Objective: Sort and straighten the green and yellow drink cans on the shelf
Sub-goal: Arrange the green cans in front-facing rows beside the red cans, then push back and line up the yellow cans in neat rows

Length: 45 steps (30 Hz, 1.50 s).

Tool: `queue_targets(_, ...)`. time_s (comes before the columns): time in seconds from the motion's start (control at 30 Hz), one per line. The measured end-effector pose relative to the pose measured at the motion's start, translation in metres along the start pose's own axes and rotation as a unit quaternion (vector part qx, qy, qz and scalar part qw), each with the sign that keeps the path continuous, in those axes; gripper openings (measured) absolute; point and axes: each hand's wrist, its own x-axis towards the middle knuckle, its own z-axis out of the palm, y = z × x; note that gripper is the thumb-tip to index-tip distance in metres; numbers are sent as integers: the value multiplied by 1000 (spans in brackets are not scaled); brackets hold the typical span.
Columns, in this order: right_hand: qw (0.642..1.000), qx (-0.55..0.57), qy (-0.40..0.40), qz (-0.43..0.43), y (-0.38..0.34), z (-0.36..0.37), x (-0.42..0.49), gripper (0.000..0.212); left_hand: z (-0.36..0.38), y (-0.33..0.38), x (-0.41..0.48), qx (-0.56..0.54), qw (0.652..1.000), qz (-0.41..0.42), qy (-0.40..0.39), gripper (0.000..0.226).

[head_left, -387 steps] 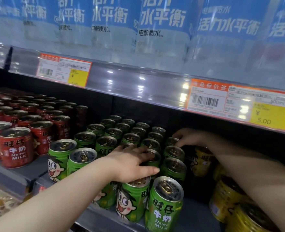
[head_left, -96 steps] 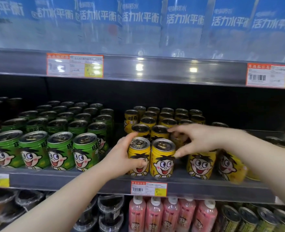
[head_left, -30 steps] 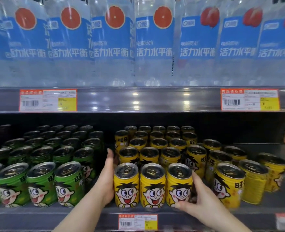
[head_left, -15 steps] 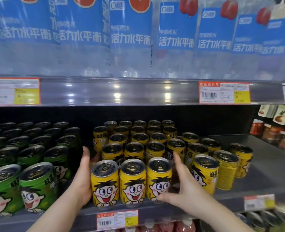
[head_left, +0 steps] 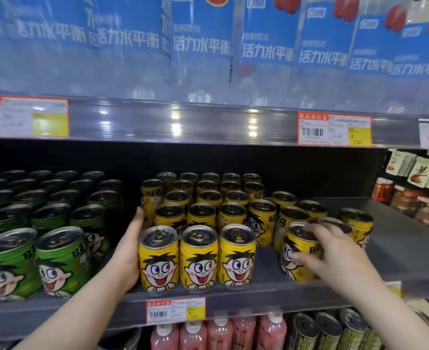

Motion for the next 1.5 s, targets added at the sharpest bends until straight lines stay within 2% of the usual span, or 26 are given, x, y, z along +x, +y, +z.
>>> queue_targets(0.07,997,70,0,-14,0,2,2,63,-1,0,-1,14,1000,-7,9,45)
queue_targets(0.17,971,215,-72,-71,-5,8,7,53,0,0,-3,28,999,-5,20,38)
queue_targets(0.23,943,298,-116,-96,-7,12,11,55,0,0,-3,23,999,-10,30,35)
queue_targets(0.3,922,352,-137,-85,-8,13,12,63,-1,0,-3,17,999,-16,40,34)
queue_targets(0.37,915,370,-147,-60,-11,18,9,76,0,1,-5,17,999,-13,45,33)
queue_targets(0.47,929,346,-130,-14,-17,29,2,97,1,2,-5,8,998,23,58,28)
queue_targets(0.53,931,343,-124,-3,-20,31,1,99,-4,2,0,56,992,73,82,23)
queue_targets(0.7,915,362,-180,-5,-11,27,10,93,-13,15,1,189,951,209,129,22)
queue_targets(0.8,895,393,-209,-1,-7,28,14,94,-1,25,-13,327,893,303,65,26)
queue_targets(0.87,895,391,-214,-2,-8,27,14,93,14,27,-24,474,827,302,-31,51)
queue_targets(0.93,914,351,-202,-14,-11,25,13,96,28,27,-32,660,697,261,-96,89)
queue_targets(0.97,928,321,-184,-28,-11,21,12,97,31,27,-32,729,630,243,-114,101)
queue_targets(1.0,941,298,-154,-41,-9,16,11,95,33,27,-31,772,578,230,-128,108)
queue_targets(1.03,951,285,-110,-47,-6,8,10,89,35,27,-31,797,545,220,-140,108)
queue_targets(1.1,964,256,11,-62,7,-10,13,66,36,27,-29,813,519,211,-158,98)
queue_targets(1.17,980,170,89,-55,28,-25,22,51,37,28,-29,814,516,207,-168,95)
queue_targets(1.2,990,110,83,-38,38,-29,27,54,37,27,-30,817,511,205,-171,99)
queue_targets(1.27,1000,-7,-3,15,51,-28,32,72,38,26,-29,819,510,201,-171,107)
queue_targets(1.33,995,-49,-72,40,59,-19,33,80,37,25,-28,817,514,201,-166,109)
queue_targets(1.4,997,0,-76,21,66,-14,33,72,37,25,-27,818,513,203,-165,112)
queue_targets(1.5,983,146,-106,-24,74,-17,34,54,36,25,-26,818,513,200,-167,109)
